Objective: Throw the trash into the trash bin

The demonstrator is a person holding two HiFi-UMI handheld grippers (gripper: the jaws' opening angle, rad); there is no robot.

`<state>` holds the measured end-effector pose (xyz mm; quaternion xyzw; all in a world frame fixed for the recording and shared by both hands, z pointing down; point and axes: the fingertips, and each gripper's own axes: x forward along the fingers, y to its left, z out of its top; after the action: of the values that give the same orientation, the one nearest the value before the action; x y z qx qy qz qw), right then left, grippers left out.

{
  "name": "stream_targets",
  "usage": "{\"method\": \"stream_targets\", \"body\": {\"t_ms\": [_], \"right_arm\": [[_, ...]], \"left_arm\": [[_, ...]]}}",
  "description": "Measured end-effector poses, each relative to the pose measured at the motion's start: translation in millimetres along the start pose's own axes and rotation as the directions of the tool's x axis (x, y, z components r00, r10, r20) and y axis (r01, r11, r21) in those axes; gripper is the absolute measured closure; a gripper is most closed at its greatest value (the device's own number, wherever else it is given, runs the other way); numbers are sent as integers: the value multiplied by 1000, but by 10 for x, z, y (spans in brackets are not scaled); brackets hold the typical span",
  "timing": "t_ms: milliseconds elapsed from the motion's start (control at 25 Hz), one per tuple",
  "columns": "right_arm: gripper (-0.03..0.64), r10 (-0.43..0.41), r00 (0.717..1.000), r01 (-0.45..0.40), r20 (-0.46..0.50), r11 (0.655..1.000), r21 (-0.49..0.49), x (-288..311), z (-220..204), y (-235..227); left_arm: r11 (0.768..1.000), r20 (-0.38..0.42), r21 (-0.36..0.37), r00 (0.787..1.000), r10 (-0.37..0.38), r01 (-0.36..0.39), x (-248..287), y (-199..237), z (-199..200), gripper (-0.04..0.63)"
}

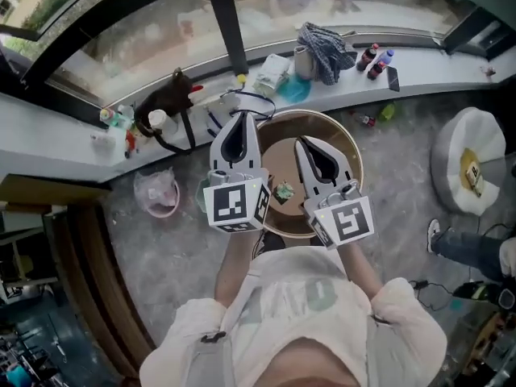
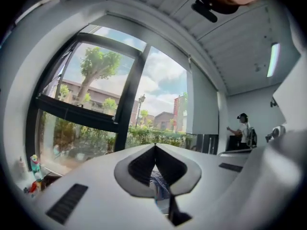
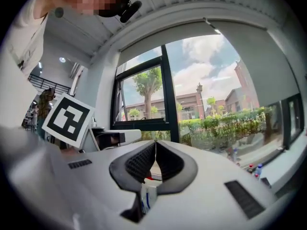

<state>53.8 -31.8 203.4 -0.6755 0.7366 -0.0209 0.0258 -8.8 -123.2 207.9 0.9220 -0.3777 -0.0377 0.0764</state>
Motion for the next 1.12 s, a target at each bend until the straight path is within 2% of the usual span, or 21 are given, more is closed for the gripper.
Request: {"method": "stream_targets", "body": {"t_ms": [200,360,640,760,1120], "right_arm": [[601,-91,995,90,46,996,21,-322,145,-384],[601,-132,989,129,73,991,41,-480,239,-568],[601,-147,984,146,97,989,18,-603,296,-715],[601,-143,984,142,102,990,16,-605,317,-724],[601,-144,984,143,100,990,16,-669,321,-760]], "left_arm": [[989,26,84,992,-125,123,7,-774,298,584],[979,68,95,980,-187,180,17,-1056,454,584],[983,90,90,982,-168,160,2,-1115,534,584],[981,79,125,984,-157,147,17,-1118,517,584],[985,82,87,985,-153,146,7,-1147,505,584]]}}
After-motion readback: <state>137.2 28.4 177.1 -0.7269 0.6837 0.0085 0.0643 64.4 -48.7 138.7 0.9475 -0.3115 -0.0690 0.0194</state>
